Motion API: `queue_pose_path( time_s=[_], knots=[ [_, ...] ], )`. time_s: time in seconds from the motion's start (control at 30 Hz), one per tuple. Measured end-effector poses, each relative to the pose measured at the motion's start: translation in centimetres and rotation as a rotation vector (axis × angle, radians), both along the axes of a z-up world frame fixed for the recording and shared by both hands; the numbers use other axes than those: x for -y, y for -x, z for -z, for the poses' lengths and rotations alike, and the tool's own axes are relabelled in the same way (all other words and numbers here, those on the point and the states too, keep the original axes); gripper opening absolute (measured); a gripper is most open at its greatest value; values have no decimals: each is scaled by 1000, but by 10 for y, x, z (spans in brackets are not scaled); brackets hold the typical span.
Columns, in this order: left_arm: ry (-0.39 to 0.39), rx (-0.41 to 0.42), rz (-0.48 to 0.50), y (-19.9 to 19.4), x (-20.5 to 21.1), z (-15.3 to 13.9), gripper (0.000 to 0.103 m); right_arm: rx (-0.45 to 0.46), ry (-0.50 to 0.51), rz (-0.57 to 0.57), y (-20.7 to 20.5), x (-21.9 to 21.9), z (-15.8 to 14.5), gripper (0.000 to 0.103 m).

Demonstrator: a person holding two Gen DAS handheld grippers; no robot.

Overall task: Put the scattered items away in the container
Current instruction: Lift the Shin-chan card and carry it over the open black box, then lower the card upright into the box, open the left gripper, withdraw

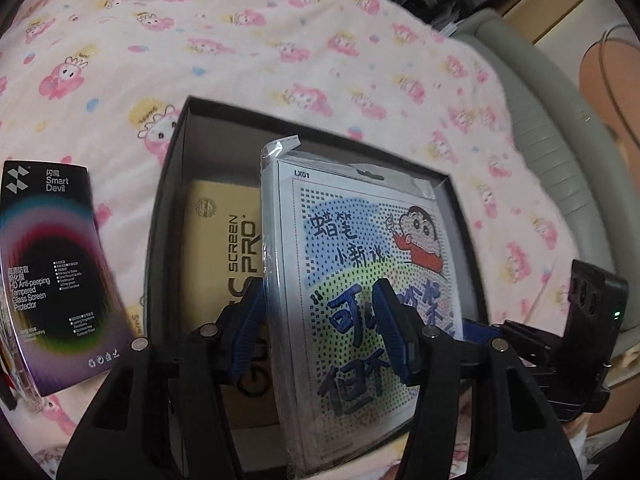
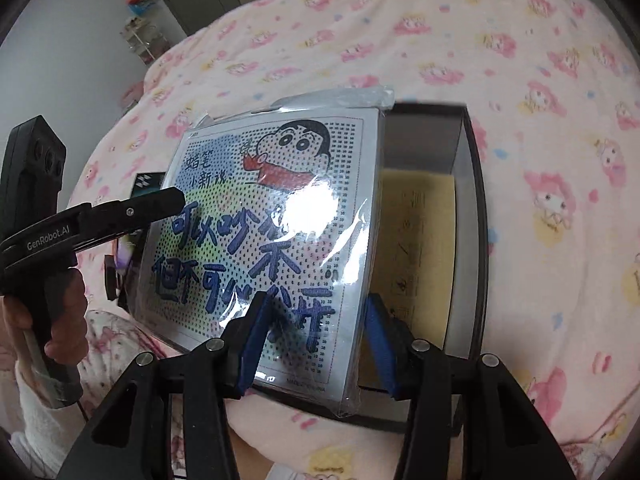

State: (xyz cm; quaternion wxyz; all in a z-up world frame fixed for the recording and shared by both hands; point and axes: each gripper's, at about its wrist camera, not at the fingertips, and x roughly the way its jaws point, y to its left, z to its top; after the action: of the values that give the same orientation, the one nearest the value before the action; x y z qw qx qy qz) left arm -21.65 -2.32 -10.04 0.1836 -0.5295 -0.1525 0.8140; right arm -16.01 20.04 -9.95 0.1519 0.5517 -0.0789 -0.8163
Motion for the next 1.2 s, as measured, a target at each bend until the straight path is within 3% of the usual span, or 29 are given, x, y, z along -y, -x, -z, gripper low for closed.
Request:
queue_pose_path(
  time_s=[0.17,0.4,0.5,0.67,0.9,1.07,1.13,1.2],
  knots=[
    [192,40,20,7,-24,24,57,66,-24,-14,15,1,25,43],
    [253,79,43,6,-31,38,58,105,-147,-52,23,24,45,44],
    [244,108,47,7,-28,42,58,106,-188,-63,20,30,50,44],
    [157,106,12,1,-15,34,58,70,-180,-70,14,31,34,44],
    [158,150,61,1,-8,37,59,-22,-216,-72,1,34,7,44],
    [167,181,51,2,-6,38,56,-3,-82,-77,6,20,1,44],
    [227,211,38,8,-16,45,52,10,-64,-78,19,13,5,44],
    [223,245,43,9,-19,52,52,14,-78,-74,24,23,10,44]
  ],
)
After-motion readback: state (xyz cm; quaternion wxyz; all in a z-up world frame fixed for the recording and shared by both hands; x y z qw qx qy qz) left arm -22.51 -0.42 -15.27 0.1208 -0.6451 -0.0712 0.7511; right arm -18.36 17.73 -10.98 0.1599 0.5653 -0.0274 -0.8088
